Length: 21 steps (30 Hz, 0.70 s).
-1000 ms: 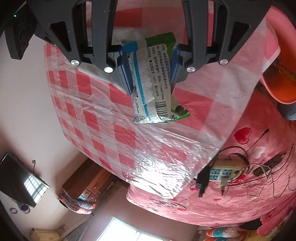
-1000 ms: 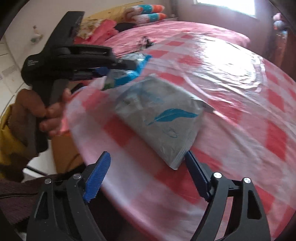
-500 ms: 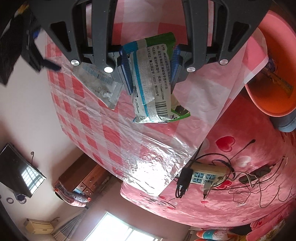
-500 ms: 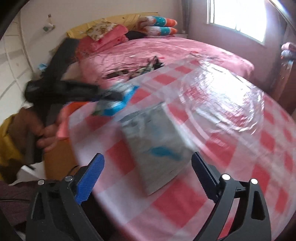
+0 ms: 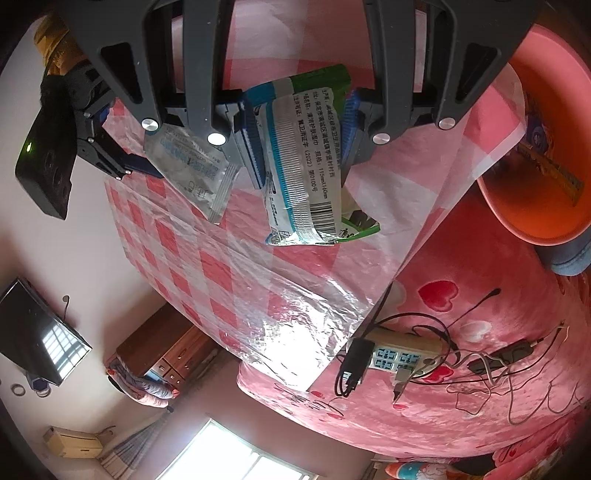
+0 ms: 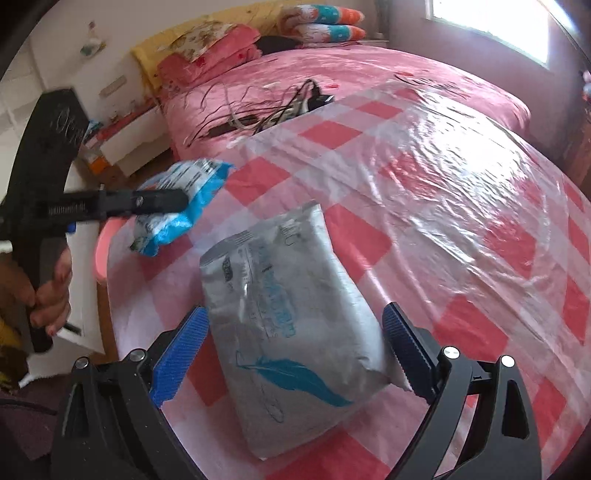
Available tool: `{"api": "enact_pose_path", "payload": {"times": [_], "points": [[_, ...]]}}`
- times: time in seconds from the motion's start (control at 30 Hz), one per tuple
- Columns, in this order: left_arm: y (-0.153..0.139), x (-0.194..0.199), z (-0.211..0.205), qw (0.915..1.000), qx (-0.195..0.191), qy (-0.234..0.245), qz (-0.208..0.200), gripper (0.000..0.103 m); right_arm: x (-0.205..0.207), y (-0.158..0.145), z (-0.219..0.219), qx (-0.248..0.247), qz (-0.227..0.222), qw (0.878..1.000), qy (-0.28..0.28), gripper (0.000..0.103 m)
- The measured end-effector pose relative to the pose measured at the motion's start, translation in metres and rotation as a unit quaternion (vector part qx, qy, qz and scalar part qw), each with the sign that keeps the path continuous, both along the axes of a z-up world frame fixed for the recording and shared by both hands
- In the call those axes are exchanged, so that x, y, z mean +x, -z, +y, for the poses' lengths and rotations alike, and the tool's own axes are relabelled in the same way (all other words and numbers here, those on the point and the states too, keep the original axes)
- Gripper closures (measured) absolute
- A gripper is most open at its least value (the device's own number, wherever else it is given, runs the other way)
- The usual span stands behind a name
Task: Collect trash
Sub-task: 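Grasp the green-white snack bag with the left tool while the right grasps the grey feather-print bag, then carry both bags over the orange bucket and open both tools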
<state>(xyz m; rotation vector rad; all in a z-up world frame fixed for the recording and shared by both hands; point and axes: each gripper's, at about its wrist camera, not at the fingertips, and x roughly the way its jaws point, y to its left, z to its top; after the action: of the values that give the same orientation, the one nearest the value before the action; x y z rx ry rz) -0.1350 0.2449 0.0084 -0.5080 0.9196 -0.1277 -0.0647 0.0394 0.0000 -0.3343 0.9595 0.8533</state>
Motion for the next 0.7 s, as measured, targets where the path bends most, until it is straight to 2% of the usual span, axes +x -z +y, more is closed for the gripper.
{"api": "enact_pose_path", "payload": {"times": [0.07, 0.27, 0.5, 0.6, 0.7], "points": [[0.001, 0.000, 0.002, 1.0000, -0.003, -0.001, 0.000, 0.064, -0.006, 0.003, 0.003, -0.015, -0.009, 1.000, -0.008, 0.009], [0.006, -0.003, 0.007, 0.9999, -0.009, -0.006, 0.002, 0.064, -0.007, 0.009, 0.006, -0.017, -0.014, 1.000, -0.008, 0.008], [0.010, -0.006, 0.010, 0.9999, -0.016, -0.006, 0.004, 0.064, -0.018, 0.015, 0.012, -0.042, -0.046, 0.998, -0.008, 0.007], [0.011, -0.007, 0.011, 0.9998, -0.017, -0.006, 0.002, 0.064, -0.019, 0.014, 0.012, -0.039, -0.048, 0.998, 0.002, 0.008], [0.011, -0.008, 0.012, 0.9998, -0.020, -0.006, 0.001, 0.064, -0.021, 0.013, 0.011, -0.036, -0.051, 0.998, 0.012, 0.014]]}}
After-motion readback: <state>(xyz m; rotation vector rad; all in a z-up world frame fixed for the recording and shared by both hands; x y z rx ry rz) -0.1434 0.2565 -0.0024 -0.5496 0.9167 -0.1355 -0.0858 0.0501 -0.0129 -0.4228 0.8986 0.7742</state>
